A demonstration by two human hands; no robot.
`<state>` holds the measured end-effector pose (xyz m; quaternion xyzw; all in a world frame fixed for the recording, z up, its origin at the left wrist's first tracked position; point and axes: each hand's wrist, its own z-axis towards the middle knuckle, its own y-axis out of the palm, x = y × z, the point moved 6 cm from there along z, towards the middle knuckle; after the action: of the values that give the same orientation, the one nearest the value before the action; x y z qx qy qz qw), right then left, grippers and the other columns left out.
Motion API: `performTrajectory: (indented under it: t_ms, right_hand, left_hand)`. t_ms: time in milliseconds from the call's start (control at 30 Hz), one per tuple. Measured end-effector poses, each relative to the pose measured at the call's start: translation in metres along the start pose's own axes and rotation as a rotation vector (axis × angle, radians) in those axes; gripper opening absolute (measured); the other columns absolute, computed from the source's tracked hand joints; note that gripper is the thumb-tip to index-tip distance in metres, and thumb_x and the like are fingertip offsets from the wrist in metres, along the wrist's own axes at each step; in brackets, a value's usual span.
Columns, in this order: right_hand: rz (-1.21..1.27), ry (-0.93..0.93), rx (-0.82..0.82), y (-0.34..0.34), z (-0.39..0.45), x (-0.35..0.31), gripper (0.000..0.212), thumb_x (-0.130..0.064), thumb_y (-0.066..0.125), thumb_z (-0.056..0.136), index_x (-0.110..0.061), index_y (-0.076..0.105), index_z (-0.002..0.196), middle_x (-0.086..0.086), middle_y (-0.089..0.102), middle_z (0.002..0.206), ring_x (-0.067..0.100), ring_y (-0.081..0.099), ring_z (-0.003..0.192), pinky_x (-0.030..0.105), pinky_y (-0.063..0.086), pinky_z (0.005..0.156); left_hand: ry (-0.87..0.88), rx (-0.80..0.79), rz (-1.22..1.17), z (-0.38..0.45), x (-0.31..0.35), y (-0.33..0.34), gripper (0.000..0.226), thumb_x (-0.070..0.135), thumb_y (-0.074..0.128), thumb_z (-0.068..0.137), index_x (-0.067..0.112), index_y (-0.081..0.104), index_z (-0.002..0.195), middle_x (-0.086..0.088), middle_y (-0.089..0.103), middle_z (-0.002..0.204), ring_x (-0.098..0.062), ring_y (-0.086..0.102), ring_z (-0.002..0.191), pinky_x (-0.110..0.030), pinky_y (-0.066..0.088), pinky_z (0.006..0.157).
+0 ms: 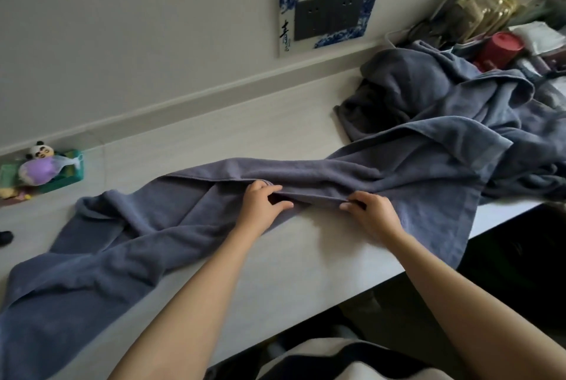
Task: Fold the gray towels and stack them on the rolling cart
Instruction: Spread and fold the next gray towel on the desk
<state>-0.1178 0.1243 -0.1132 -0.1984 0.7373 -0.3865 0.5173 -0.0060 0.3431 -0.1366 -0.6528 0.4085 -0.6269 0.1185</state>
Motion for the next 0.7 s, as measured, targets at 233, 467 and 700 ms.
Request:
performTrajectory:
  t_ms: [233, 467, 700]
  right_hand:
    - [-0.125, -0.158, -0.156, -0.065, 0.063, -0.018, 0.019, -0.029, 0.06, 0.09, -0.012, 0.069, 0.09, 0.005, 0.069, 0.089, 0.021, 0.061, 0.087, 0.023, 0.036, 0.072]
    - [-0.197, -0.307, 0.099, -0.135, 0.19, -0.098, 0.027, -0.029, 0.058, 0.091, -0.004, 0.068, 0.091, 0.02, 0.067, 0.098, 0.036, 0.059, 0.092, 0.035, 0.043, 0.075]
    - [-0.507, -0.257, -0.002, -0.084, 0.277, -0.084, 0.053, -0.033, 0.057, 0.089, -0.025, 0.041, 0.138, 0.012, 0.039, 0.139, 0.034, 0.031, 0.129, 0.043, 0.024, 0.105]
  left_hand:
    - [0.025, 0.167, -0.094, 0.025, 0.045, -0.051, 0.016, 0.029, 0.077, 0.074, 0.015, 0.07, 0.071, 0.001, 0.065, 0.079, -0.012, 0.059, 0.078, -0.018, 0.038, 0.07]
    - [-0.134, 0.502, -0.201, 0.112, 0.101, -0.102, 0.027, 0.034, 0.071, 0.079, 0.008, 0.07, 0.075, -0.005, 0.072, 0.083, -0.019, 0.064, 0.082, -0.025, 0.044, 0.072]
    - [-0.315, 0.338, -0.327, 0.181, 0.071, -0.05, 0.057, 0.032, 0.054, 0.093, 0.009, 0.037, 0.141, -0.011, 0.046, 0.142, -0.024, 0.043, 0.131, -0.028, 0.032, 0.108]
